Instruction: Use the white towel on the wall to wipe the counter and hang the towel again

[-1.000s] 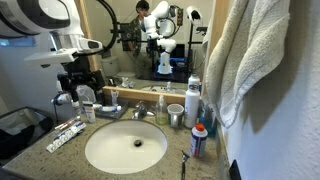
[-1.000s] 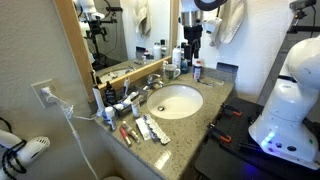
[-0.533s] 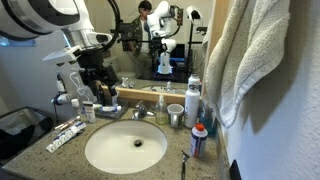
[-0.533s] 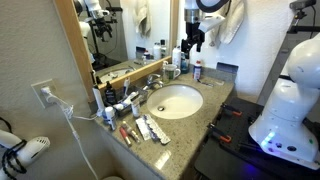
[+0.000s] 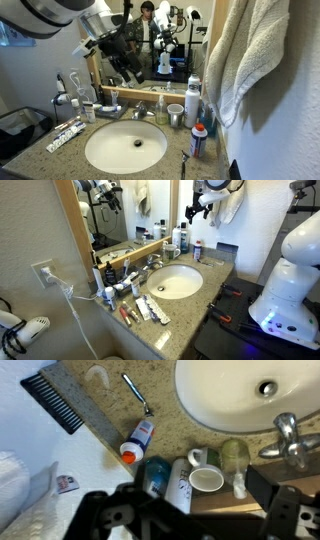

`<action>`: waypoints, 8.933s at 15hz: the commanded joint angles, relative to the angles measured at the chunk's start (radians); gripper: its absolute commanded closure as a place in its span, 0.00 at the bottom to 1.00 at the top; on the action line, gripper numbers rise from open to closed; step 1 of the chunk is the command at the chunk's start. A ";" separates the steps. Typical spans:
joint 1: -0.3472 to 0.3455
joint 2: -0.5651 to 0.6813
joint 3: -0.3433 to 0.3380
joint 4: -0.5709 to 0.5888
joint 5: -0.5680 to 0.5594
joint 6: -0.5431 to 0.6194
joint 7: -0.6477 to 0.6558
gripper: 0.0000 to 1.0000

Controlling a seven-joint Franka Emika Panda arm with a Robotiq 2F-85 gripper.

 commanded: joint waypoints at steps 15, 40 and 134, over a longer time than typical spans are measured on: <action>-0.234 0.014 -0.098 0.147 -0.902 0.113 0.989 0.00; 0.049 0.213 -0.278 0.323 -1.413 -0.469 1.510 0.86; 0.472 0.551 0.117 -0.151 1.191 0.416 -0.621 0.99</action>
